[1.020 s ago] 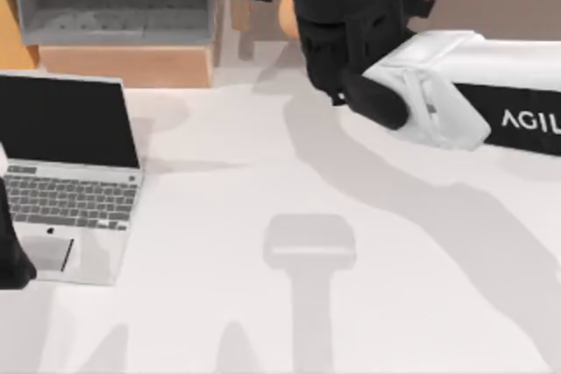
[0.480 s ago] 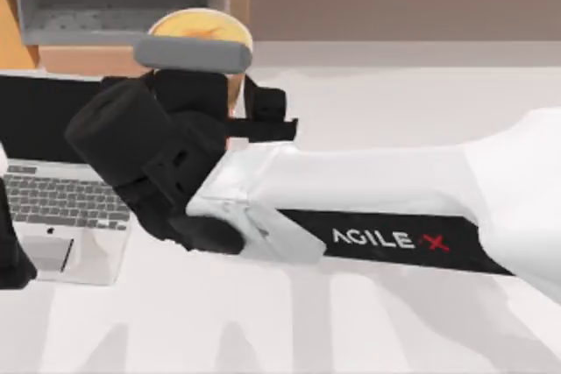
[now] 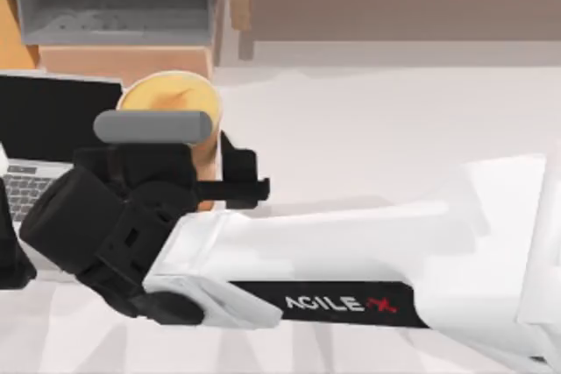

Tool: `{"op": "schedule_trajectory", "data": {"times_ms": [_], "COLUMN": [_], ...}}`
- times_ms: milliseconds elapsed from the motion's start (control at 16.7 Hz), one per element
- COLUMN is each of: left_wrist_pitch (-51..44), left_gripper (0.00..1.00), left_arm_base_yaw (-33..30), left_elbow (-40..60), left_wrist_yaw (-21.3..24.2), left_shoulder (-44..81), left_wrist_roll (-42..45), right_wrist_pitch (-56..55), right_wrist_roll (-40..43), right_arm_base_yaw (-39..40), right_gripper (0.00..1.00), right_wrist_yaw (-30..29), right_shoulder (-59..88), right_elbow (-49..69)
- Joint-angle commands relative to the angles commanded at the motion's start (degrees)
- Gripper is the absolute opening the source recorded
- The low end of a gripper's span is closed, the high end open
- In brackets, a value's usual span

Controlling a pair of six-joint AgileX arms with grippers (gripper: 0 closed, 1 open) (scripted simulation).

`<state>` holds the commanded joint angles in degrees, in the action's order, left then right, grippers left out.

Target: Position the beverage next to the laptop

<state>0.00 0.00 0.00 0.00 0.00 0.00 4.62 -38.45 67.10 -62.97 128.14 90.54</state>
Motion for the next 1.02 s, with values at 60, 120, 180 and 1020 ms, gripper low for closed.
{"op": "schedule_trajectory", "data": {"times_ms": [60,120,180,1020], "left_wrist_pitch": [0.0,0.0,0.0,0.0], "left_gripper": [1.0,1.0,1.0,1.0], "left_arm_base_yaw": [0.0,0.0,0.0,0.0], "left_elbow": [0.0,0.0,0.0,0.0], "left_wrist_yaw": [0.0,0.0,0.0,0.0], "left_shoulder": [0.0,0.0,0.0,0.0], "left_wrist_roll": [0.0,0.0,0.0,0.0], "right_wrist_pitch": [0.0,0.0,-0.04,-10.73], "right_wrist_roll": [0.0,0.0,-0.03,1.76], "right_arm_base_yaw": [0.0,0.0,-0.24,5.12], "right_gripper": [0.0,0.0,0.0,0.0], "right_wrist_yaw": [0.0,0.0,0.14,0.41], "right_shoulder": [0.0,0.0,-0.17,-0.9], "right_elbow": [0.0,0.0,-0.12,-0.33]}}
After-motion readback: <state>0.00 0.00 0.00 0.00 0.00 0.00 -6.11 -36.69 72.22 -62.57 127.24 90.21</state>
